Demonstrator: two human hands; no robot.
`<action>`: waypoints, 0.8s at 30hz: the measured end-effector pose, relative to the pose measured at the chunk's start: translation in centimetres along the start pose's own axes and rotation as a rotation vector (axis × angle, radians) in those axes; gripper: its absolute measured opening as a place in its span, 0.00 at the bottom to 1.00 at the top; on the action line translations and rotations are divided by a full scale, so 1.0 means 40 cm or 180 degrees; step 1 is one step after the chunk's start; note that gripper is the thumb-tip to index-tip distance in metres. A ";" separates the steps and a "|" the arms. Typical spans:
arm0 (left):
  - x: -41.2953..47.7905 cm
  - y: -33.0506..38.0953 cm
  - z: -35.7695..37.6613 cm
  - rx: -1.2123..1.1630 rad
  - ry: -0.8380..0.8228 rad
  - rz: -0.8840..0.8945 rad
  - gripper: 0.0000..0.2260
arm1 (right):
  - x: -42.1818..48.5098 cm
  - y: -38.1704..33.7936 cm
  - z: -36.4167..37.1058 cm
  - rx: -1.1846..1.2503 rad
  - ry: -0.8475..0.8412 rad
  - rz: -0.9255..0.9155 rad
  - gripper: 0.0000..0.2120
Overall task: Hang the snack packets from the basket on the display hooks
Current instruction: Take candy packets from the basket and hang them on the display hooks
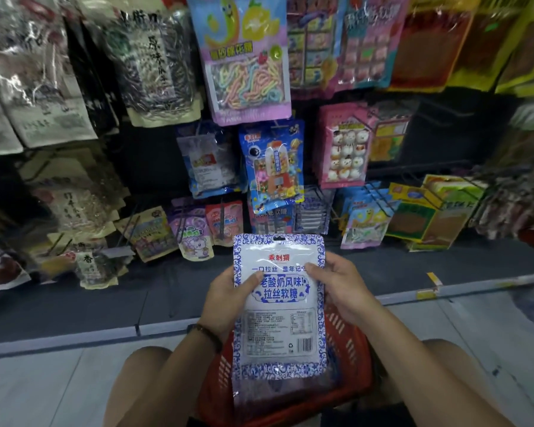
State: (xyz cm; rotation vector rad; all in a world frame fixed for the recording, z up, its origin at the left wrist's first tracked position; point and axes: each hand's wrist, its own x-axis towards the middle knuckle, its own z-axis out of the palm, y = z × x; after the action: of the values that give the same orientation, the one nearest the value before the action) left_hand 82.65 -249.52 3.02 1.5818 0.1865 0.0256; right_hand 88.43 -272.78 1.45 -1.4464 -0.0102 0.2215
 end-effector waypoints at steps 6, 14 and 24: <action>-0.054 0.031 0.117 0.1455 0.1250 0.0477 0.37 | 0.005 -0.049 0.015 -0.0018 0.0433 -0.0613 0.11; -0.031 0.052 0.189 0.0879 -0.0004 0.0609 0.41 | -0.014 -0.115 0.094 -0.0904 0.0460 -0.1211 0.13; 0.058 0.095 0.094 0.0343 0.0446 0.0321 0.25 | -0.011 -0.136 0.045 -0.1392 0.0913 -0.1470 0.13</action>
State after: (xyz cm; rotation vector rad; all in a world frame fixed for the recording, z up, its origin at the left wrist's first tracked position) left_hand 85.83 -252.96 6.47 1.6968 0.2205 0.2085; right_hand 88.52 -271.68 7.07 -1.8529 -0.1656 -0.3906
